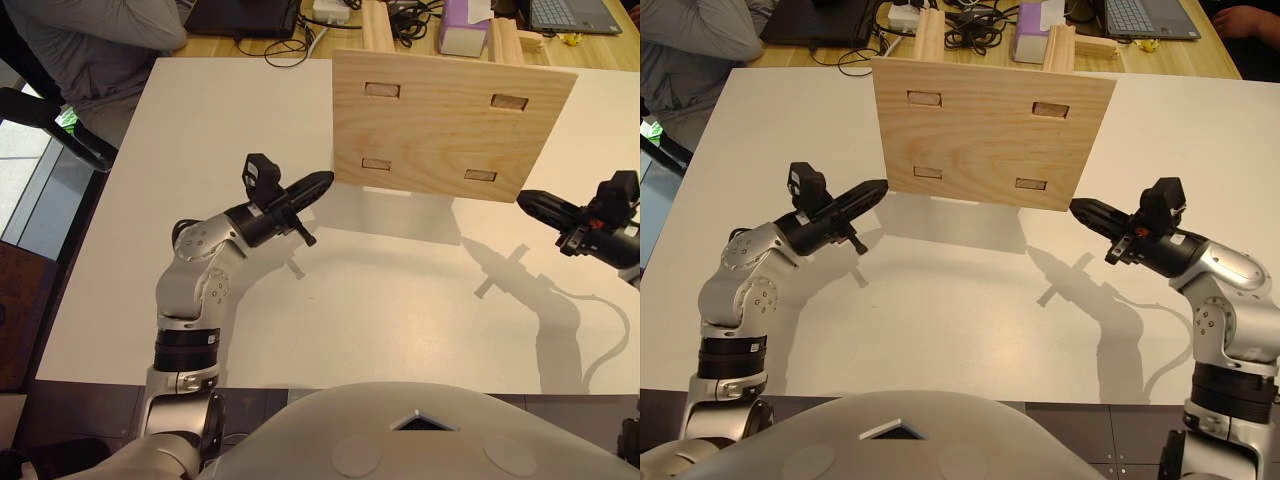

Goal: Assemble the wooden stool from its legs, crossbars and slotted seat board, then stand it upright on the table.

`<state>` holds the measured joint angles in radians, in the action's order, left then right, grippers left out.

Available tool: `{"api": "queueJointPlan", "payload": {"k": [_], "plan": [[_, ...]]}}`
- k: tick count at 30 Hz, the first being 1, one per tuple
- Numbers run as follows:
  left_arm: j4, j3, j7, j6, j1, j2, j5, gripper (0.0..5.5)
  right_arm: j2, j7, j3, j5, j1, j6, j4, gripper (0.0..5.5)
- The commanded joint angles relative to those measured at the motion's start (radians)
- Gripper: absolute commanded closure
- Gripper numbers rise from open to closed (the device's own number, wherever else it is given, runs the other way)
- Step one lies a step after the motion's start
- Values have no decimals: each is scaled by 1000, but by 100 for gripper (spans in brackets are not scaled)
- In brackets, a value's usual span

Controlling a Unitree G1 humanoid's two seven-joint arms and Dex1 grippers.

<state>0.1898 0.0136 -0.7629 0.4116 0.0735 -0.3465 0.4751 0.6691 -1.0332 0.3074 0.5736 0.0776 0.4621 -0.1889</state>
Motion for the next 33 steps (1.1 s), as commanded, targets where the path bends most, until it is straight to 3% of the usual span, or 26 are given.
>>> {"api": "queueJointPlan", "payload": {"k": [1, 33], "plan": [[62, -33, -26, 16, 56, 41, 74, 548, -6, -23, -25, 74, -50, 17, -70, 550], [147, 35, 51, 90, 127, 37, 221, 548, -7, 63, 64, 267, -110, 129, -137, 550]]}}
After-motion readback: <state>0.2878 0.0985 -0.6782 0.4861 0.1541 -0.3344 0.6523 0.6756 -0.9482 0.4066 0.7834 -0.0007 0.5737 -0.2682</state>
